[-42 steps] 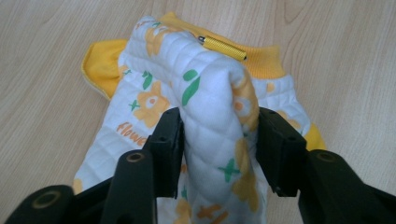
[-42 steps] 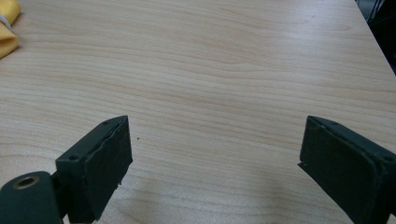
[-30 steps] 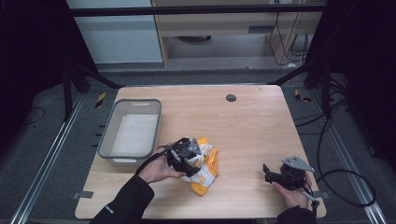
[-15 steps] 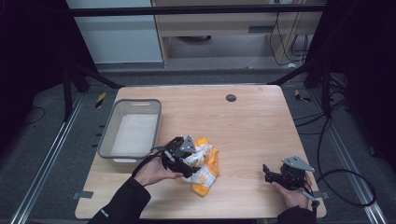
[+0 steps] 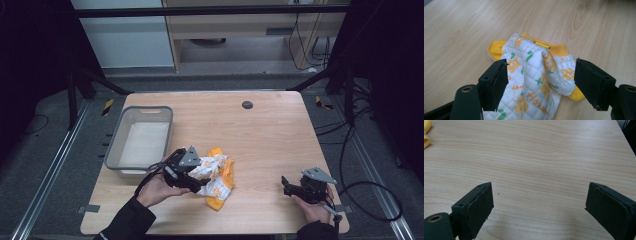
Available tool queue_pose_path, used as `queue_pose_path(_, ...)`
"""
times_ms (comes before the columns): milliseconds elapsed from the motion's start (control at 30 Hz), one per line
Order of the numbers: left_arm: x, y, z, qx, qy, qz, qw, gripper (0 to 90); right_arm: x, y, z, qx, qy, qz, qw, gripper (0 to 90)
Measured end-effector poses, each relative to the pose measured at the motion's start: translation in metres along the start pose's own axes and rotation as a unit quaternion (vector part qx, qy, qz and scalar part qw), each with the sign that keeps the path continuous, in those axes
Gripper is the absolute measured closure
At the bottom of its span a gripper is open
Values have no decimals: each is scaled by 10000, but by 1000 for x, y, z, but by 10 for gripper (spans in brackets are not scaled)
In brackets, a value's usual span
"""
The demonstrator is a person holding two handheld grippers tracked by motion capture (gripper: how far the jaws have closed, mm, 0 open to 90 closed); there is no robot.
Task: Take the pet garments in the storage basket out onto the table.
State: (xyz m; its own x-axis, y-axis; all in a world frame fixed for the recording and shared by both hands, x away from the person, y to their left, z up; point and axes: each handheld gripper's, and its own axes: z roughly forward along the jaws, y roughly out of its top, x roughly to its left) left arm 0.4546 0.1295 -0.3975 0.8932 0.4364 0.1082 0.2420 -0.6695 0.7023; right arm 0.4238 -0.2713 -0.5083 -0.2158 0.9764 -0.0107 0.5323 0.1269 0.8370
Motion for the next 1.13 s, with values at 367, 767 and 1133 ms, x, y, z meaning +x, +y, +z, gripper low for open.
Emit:
queue_pose_path(367,8,-36,-29,-648,422,-625,9950,273,0,0,0,19,14,13,10000,74)
queue_pose_path(767,16,-74,-59,-1024,777,-1170,9848,277,0,0,0,42,5,-7,10000,72)
queue_pose_path(1133,20,-116,-75,-1099,1110,-1616,9744,285,0,0,-1,13,14,7,10000,73)
